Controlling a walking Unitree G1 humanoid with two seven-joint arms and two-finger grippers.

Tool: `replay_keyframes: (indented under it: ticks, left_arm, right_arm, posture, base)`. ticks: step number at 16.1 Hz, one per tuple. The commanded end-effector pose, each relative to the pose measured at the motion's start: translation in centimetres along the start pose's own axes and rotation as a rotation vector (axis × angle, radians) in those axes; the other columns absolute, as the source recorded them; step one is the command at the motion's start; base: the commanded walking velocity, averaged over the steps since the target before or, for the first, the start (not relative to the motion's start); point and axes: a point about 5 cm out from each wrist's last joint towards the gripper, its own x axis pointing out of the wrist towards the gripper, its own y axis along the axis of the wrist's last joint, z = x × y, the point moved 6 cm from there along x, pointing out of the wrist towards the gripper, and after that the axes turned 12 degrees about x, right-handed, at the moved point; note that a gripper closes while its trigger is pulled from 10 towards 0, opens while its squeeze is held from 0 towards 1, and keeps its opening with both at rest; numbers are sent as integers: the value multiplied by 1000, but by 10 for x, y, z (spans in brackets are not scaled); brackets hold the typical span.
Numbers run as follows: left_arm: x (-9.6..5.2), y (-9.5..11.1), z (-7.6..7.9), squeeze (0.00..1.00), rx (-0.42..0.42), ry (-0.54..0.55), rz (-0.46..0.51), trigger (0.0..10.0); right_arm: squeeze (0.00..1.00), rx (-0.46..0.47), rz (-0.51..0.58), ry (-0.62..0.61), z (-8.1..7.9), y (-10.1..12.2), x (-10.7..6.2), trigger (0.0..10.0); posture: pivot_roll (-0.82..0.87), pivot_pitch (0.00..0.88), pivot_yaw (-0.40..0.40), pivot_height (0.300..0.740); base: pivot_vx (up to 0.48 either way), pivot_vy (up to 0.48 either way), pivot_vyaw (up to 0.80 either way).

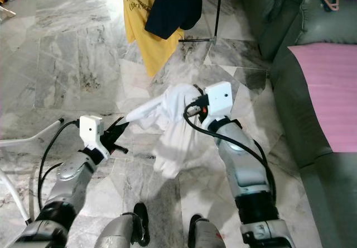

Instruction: Hang hanger

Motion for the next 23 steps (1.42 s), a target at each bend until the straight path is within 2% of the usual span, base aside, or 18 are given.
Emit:
replay_keyframes:
  ticks: [1, 3, 4, 5, 6, 7, 8, 9, 10, 11, 12, 16, 17, 18, 19, 20, 22, 23]
  left_arm:
    - [-10, -4, 2, 0, 1, -39, -22, 0]
    - [-13, 5, 11, 0, -55, -99, -2, 0]
    - [-8, 17, 9, 0, -95, -102, 25, 0]
    - [-2, 24, 2, 0, -112, -67, 36, 0]
    - [2, 28, -3, 0, -120, -37, 42, 0]
    - [6, 35, -8, 0, -125, -17, 55, 0]
    - [11, 45, -14, 0, -117, 9, 73, 0]
    - [12, 50, -17, 0, -104, 22, 68, 0]
    - [12, 55, -19, 0, -97, 29, 69, 0]
    - [14, 61, -20, 0, -79, 36, 74, 0]
    - [15, 64, -19, 0, -79, 34, 80, 0]
    - [21, 76, -21, 0, -52, 43, 79, 0]
    - [22, 76, -22, 0, -50, 45, 78, 0]
    - [22, 75, -26, 0, -33, 69, 63, 0]
    - [23, 75, -26, 0, -31, 71, 60, 0]
    - [23, 72, -29, 0, -6, 91, 41, 0]
    - [23, 61, -31, 0, 40, 114, -10, 0]
    - [23, 59, -31, 0, 28, 119, -11, 0]
  right_arm:
    - [0, -29, 8, -55, 10, -3, 0, 0]
    - [0, -70, -4, -82, 10, -8, 6, 0]
    - [0, -64, -7, -38, 1, -8, 10, 0]
    - [0, -50, -21, 33, -11, -13, 9, 4000]
    - [0, -29, -29, 64, -16, -16, 8, 7529]
    - [0, 0, -50, 65, -16, -21, 6, 10000]
    - [0, 115, -61, 31, -9, -23, 4, 10000]
    - [1000, 132, -61, 18, -3, -24, 3, 10000]
    - [1000, 137, -64, 15, 0, -24, 2, 10000]
    - [1000, 151, -63, -29, 13, -24, 1, 10000]
    - [1000, 148, -68, -46, 18, -25, 0, 10000]
    - [1000, 80, -137, -255, 58, -40, -10, 10000]
    - [1000, 64, -138, -289, 64, -40, -12, 10000]
    - [1000, 11, -135, -367, 78, -39, -17, 10000]
    - [1000, -1, -134, -387, 82, -38, -19, 10000]
    - [1000, -102, -116, -448, 94, -32, -26, 10000]
    - [1000, -163, -130, -467, 100, -34, -32, 10000]
    - [1000, -148, -142, -466, 100, -39, -35, 10000]
  posture:
    - [-22, 254, -8, 740]
    - [-18, 255, -9, 740]
    - [-16, 255, -2, 740]
    - [-15, 257, 3, 740]
    - [-16, 259, 2, 740]
    - [-16, 259, 0, 740]
    - [-20, 259, -6, 740]
    - [-20, 259, -6, 740]
    - [-22, 260, -8, 740]
    - [-21, 262, -5, 740]
    - [-21, 262, -5, 740]
    - [-21, 258, 9, 740]
    - [-23, 257, 13, 740]
    - [-26, 257, 17, 740]
    - [-26, 257, 17, 740]
    - [-33, 256, 21, 740]
    - [-35, 254, 21, 740]
    - [-35, 254, 21, 740]
  base:
    - [0, 0, 0]
    - [0, 0, 0]
    - [0, 0, 0]
    - [0, 0, 0]
    - [0, 0, 0]
    - [0, 0, 0]
    - [0, 0, 0]
    - [0, 0, 0]
    - [0, 0, 0]
    - [0, 0, 0]
    - [0, 0, 0]
    - [0, 0, 0]
    - [0, 0, 0]
    - [0, 0, 0]
    - [0, 0, 0]
    - [0, 0, 0]
    - [0, 0, 0]
    - [0, 0, 0]
